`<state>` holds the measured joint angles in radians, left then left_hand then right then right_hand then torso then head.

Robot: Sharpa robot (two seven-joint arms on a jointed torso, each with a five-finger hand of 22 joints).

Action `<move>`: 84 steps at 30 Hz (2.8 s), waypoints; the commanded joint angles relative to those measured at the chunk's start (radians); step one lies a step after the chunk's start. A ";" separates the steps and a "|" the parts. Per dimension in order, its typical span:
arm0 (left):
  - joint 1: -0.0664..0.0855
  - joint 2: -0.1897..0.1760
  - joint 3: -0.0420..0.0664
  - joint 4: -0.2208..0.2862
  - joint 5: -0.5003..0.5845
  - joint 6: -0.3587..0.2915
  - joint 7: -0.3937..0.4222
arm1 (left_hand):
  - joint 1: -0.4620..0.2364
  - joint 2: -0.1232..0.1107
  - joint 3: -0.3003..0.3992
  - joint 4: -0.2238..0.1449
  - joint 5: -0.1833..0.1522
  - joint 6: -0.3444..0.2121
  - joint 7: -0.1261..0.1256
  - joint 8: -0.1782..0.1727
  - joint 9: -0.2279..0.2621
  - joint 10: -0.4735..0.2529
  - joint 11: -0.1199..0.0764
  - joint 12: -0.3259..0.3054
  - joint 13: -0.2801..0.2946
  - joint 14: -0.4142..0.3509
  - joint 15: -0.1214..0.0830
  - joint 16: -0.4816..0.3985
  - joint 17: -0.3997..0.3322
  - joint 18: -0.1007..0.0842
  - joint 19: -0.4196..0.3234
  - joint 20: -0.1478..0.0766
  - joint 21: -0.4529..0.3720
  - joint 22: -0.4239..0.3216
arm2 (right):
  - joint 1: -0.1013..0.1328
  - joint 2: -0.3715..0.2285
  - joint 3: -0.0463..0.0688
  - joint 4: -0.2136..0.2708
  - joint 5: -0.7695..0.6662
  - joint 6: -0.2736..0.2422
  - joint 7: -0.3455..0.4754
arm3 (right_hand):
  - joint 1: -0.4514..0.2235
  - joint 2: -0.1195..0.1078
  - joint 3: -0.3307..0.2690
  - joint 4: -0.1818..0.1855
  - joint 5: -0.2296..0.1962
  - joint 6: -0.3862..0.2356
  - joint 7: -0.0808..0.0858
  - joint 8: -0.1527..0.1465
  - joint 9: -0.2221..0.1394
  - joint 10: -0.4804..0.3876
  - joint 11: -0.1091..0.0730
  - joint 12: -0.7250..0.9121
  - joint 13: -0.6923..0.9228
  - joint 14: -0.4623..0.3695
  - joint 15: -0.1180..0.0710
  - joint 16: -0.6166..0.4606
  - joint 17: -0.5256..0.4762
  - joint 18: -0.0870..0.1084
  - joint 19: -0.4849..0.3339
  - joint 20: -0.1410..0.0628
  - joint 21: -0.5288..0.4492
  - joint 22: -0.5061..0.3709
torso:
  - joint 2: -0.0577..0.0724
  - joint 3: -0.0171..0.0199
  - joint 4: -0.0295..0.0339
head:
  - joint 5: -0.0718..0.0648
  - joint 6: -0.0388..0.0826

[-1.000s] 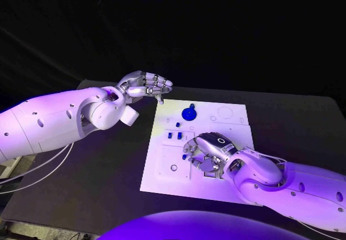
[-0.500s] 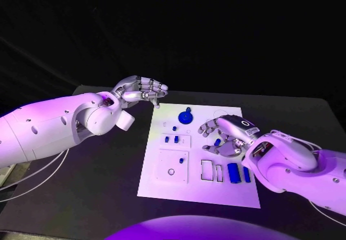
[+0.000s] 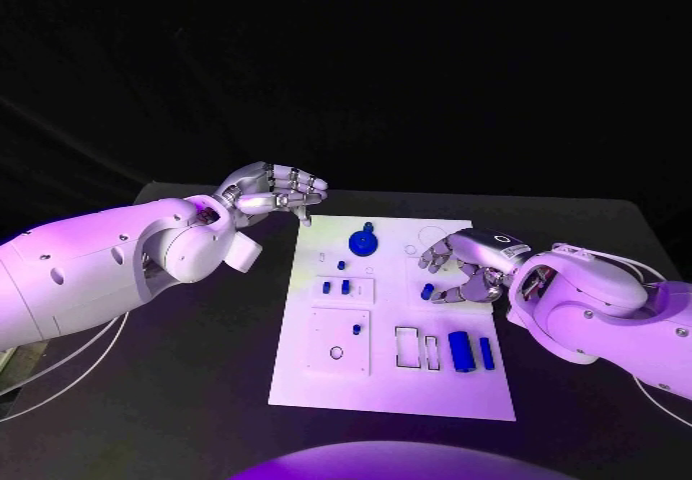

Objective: Assemble the parts on the task board

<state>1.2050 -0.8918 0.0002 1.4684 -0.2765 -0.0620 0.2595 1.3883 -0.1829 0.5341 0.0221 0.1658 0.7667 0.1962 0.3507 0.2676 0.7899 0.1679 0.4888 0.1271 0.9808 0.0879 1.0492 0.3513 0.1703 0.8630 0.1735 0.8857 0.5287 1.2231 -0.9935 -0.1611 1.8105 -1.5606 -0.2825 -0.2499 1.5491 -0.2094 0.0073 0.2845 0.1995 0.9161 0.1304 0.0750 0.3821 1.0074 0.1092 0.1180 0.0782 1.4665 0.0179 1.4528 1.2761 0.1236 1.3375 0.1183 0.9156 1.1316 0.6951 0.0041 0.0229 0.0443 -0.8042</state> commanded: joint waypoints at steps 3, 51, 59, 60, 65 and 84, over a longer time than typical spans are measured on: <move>0.000 0.001 0.000 0.001 -0.001 0.015 0.010 | 0.006 0.003 -0.006 -0.001 0.000 -0.008 0.036 0.006 -0.001 -0.006 0.000 0.005 -0.001 -0.006 -0.002 -0.005 -0.002 0.012 -0.003 0.001 -0.004 -0.001 | -0.010 0.011 -0.002 -0.012 -0.051 0.090 -0.011 | 0.014 0.007 0.001 0.006 0.001 0.008 0.001 0.003 0.000 0.008 -0.003 0.018 -0.002 0.045 0.004 0.003 0.002 0.008 0.000 0.002 -0.004 0.000 | 0.001 0.0001 -0.0014 | 0.002 -0.002; 0.000 -0.001 0.000 -0.003 -0.001 0.017 -0.002 | 0.003 0.010 -0.008 0.004 0.000 -0.009 0.037 0.016 0.000 -0.012 0.001 0.017 0.000 -0.008 -0.001 -0.001 -0.001 0.013 -0.005 0.003 -0.006 -0.002 | -0.025 0.036 0.000 0.004 -0.060 -0.110 -0.010 | -0.074 0.030 0.644 -0.087 -0.064 0.169 -0.014 0.154 0.075 0.302 -0.059 -0.022 0.011 0.058 -0.043 0.035 0.054 -0.009 0.040 -0.042 0.078 0.085 | -0.001 0.0002 -0.0009 | 0.012 -0.010; 0.000 0.004 0.000 -0.008 -0.001 0.018 -0.002 | 0.003 0.010 -0.008 0.004 0.000 -0.009 0.037 0.016 0.000 -0.012 0.001 0.017 0.000 -0.008 -0.001 -0.001 -0.001 0.013 -0.005 0.003 -0.006 -0.002 | 0.008 0.021 0.005 0.070 -0.046 -0.157 0.014 | -0.082 0.028 0.653 -0.093 -0.065 0.168 -0.014 0.158 0.079 0.305 -0.059 -0.025 0.011 0.059 -0.044 0.036 0.057 -0.010 0.042 -0.043 0.083 0.089 | -0.001 -0.0002 -0.0001 | 0.015 -0.008; 0.000 0.005 0.000 -0.008 -0.001 0.018 -0.002 | 0.003 0.010 -0.008 0.004 0.000 -0.009 0.037 0.016 0.000 -0.012 0.001 0.017 0.000 -0.008 -0.001 -0.001 -0.001 0.013 -0.005 0.003 -0.006 -0.002 | 0.010 0.023 0.005 0.076 -0.044 -0.159 0.017 | -0.083 0.028 0.654 -0.094 -0.065 0.168 -0.014 0.159 0.080 0.305 -0.059 -0.026 0.011 0.059 -0.044 0.036 0.056 -0.010 0.042 -0.043 0.084 0.090 | -0.001 -0.0001 0.0001 | 0.016 -0.008; -0.001 0.008 0.000 -0.008 -0.001 0.020 -0.002 | 0.003 0.010 -0.008 0.004 0.000 -0.009 0.037 0.016 0.000 -0.012 0.001 0.017 0.000 -0.008 -0.001 -0.001 -0.001 0.013 -0.005 0.003 -0.006 -0.002 | 0.007 0.057 0.005 0.105 -0.030 -0.166 0.037 | -0.094 0.023 0.644 -0.102 -0.150 0.171 -0.018 0.169 0.090 0.310 -0.062 -0.027 0.011 0.058 -0.045 0.035 0.054 -0.009 0.040 -0.044 0.081 0.089 | -0.001 0.0000 -0.0021 | 0.025 -0.010; -0.002 0.021 0.000 -0.010 -0.001 0.025 -0.002 | 0.003 0.010 -0.009 0.005 0.001 -0.011 0.037 0.017 0.000 -0.014 0.001 0.018 0.000 -0.009 -0.001 0.000 -0.001 0.013 -0.005 0.003 -0.006 -0.003 | -0.144 0.249 -0.005 0.052 -0.088 -0.144 0.093 | -0.097 0.028 0.645 -0.113 -0.150 0.165 -0.017 0.173 0.095 0.310 -0.061 -0.032 0.010 0.058 -0.046 0.035 0.052 -0.008 0.037 -0.045 0.071 0.084 | 0.000 -0.0007 -0.0004 | 0.046 -0.019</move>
<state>1.2025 -0.8730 -0.0004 1.4569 -0.2769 -0.0541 0.2522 1.3883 -0.1829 0.5313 0.0249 0.1658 0.7633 0.1997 0.3645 0.2677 0.7826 0.1680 0.5034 0.1271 0.9808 0.0878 1.0492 0.3514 0.1703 0.8631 0.1734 0.8857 0.5272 1.0818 -0.7474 -0.1667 1.8668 -1.6188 -0.4390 -0.1811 1.4546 -0.1876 0.6527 0.1791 0.0476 1.0775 0.1082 0.2133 0.3722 1.2628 0.0951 0.0889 0.0875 1.4650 -0.0199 1.4840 1.3075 0.1237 1.3769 0.0784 0.9931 1.2166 0.6955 0.0027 0.0223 0.0869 -0.8185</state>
